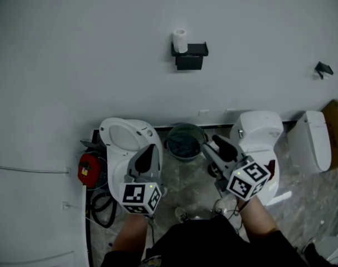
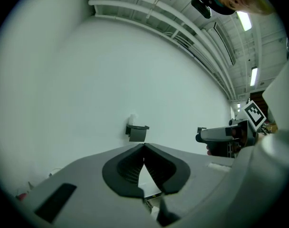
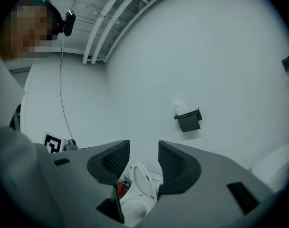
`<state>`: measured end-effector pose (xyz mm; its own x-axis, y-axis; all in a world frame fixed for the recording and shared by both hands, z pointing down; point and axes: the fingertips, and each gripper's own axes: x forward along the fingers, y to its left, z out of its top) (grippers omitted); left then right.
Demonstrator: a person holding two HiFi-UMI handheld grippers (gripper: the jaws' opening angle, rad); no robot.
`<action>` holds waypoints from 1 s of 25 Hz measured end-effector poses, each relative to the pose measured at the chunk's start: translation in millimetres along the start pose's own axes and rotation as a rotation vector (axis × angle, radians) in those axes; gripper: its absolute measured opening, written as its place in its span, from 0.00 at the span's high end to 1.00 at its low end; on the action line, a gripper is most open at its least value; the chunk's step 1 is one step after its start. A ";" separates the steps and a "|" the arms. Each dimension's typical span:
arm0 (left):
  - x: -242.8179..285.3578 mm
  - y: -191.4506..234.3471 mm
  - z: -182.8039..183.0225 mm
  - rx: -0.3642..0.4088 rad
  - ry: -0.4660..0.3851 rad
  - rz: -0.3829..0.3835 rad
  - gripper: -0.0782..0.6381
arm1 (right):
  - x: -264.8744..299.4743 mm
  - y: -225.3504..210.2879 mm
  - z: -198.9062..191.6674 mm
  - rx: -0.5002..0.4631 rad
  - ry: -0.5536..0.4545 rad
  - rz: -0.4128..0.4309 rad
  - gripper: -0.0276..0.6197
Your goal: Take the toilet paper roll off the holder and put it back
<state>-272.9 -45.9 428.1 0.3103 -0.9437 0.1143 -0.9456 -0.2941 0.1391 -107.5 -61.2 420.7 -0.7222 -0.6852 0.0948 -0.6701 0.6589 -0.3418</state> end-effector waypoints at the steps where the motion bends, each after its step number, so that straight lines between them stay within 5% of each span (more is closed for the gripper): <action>1: -1.7 -6.7 -0.3 -0.001 -0.001 -0.011 0.88 | -7.0 0.7 1.7 -0.003 -0.006 -0.007 0.69; 18: -41.9 -184.9 -22.3 0.042 0.034 -0.025 0.89 | -151.2 -26.3 14.8 -0.020 -0.038 0.078 0.71; 25: -75.1 -244.4 -31.5 0.065 0.030 0.021 0.88 | -207.4 -24.9 11.8 -0.028 -0.054 0.147 0.83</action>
<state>-61.9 101.6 416.5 0.2922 -0.9452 0.1457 -0.9560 -0.2844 0.0725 61.0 60.8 398.5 -0.8029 -0.5961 -0.0044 -0.5631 0.7610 -0.3222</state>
